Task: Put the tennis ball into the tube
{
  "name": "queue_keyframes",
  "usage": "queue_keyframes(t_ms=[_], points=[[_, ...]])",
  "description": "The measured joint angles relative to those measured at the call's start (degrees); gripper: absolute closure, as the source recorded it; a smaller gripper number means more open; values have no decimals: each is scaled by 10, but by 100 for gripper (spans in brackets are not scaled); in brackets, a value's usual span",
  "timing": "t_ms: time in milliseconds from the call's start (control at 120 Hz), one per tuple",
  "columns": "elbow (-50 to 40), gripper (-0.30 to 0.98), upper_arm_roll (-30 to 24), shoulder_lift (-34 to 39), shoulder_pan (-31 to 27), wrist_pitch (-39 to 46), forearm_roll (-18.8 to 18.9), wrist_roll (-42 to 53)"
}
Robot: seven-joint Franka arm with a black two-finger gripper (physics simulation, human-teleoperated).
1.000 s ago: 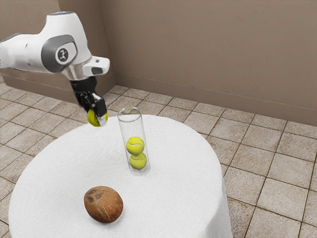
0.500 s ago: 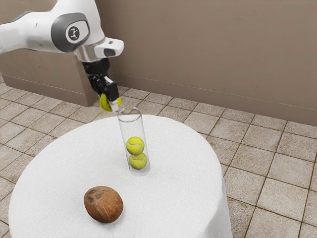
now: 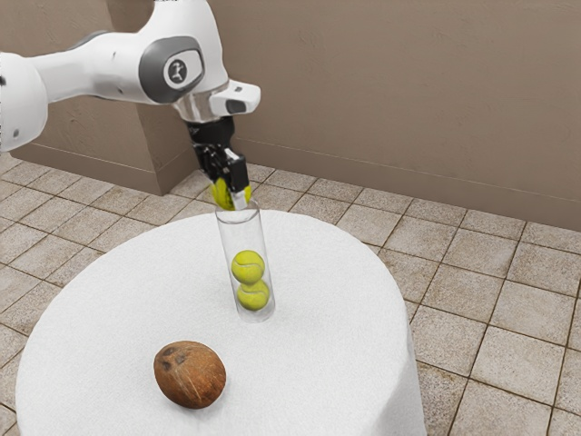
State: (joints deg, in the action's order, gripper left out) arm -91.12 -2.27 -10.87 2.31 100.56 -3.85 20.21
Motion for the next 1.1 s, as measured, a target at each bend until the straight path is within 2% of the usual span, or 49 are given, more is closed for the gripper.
queue_keyframes(t_ms=[350, 492, 625, 775, 950, 1100], points=[[12, 48, 0, -19, 1, 17, 2, 1], [12, 25, 1, -20, 2, 19, -3, 2], [12, 13, 1, -20, 2, 18, -8, 5], [11, 7, 1, -11, 3, 17, -9, 7], [-12, 3, 4, 49, 4, -5, -8, 4], [-14, 1, 6, 90, 1, -46, 9, -12]])
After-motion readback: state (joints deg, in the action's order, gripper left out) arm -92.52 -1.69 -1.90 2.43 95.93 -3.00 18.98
